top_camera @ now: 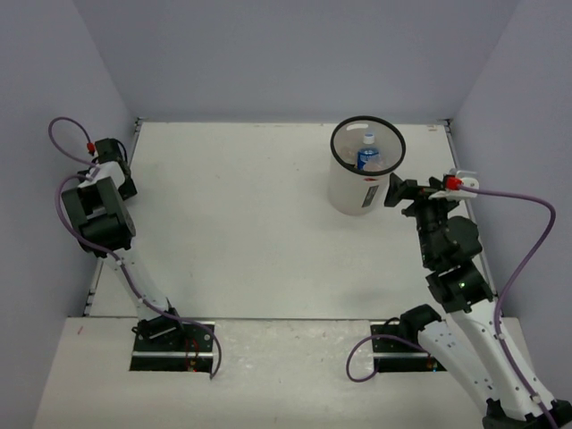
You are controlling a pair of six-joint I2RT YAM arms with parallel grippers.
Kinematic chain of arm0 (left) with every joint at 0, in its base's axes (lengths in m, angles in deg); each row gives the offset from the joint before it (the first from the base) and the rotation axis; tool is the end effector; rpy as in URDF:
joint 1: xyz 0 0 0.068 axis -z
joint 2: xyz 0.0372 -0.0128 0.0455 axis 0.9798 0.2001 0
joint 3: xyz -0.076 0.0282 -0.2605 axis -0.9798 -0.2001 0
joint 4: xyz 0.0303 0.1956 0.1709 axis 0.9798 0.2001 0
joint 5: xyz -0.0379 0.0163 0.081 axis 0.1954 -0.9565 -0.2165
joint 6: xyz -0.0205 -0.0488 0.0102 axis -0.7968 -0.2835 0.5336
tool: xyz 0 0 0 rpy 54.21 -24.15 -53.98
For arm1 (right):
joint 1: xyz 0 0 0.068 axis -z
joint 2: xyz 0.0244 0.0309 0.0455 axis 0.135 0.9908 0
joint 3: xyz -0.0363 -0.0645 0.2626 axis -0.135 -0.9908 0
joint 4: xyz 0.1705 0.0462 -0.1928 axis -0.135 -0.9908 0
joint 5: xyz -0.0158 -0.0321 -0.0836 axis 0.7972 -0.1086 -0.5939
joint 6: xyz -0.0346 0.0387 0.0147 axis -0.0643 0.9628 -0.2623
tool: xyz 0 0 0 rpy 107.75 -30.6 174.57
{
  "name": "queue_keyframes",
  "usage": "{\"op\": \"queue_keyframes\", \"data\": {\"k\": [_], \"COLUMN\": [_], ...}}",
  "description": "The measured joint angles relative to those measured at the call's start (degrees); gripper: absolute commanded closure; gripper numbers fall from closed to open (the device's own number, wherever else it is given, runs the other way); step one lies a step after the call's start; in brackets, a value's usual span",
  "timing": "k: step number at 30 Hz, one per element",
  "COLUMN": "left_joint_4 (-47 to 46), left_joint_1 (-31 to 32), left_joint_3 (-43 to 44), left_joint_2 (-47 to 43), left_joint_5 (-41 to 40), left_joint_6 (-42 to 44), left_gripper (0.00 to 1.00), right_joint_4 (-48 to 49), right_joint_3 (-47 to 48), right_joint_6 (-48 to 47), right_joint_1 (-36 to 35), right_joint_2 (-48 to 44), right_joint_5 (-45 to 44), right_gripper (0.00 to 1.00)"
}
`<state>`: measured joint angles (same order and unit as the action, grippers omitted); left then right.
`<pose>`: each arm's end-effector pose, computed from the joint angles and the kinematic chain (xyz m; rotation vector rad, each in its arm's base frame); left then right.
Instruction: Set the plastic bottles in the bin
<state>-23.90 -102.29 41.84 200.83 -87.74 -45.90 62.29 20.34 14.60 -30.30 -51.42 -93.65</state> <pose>0.3981 0.1958 0.1605 -0.7769 2.4535 0.8361 0.1324 0.0400 0.3643 0.1482 1.4426 0.1582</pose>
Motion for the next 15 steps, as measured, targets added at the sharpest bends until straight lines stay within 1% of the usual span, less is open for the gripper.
{"op": "queue_keyframes", "data": {"k": [1,3,5,8,9,15], "left_joint_4": [-0.1,-0.3,-0.4,-0.6,-0.6,-0.1], "left_joint_1": [0.0,0.0,0.0,0.1,0.1,0.1], "left_joint_3": [0.0,0.1,0.3,0.5,0.5,1.1], "left_joint_2": [0.1,0.3,0.6,1.0,1.0,1.3], "left_joint_5": [0.0,0.3,1.0,1.3,1.4,2.0], "left_joint_6": [-0.1,-0.1,0.1,1.2,1.4,1.8], "left_gripper": [0.10,0.26,0.37,0.88,0.99,1.00], "right_joint_4": [0.1,0.5,1.0,1.5,1.5,1.5], "right_joint_3": [0.0,0.0,0.0,0.0,0.0,0.0], "right_joint_6": [-0.1,-0.2,-0.3,-0.5,-0.5,-0.6], "right_joint_1": [0.0,0.0,0.0,0.0,0.0,0.0], "right_joint_2": [0.1,0.3,0.6,1.1,1.2,1.1], "right_joint_5": [-0.3,-0.5,-0.5,-0.6,-0.7,-0.9], "right_gripper": [0.01,0.01,0.01,0.01,0.01,0.01]}}
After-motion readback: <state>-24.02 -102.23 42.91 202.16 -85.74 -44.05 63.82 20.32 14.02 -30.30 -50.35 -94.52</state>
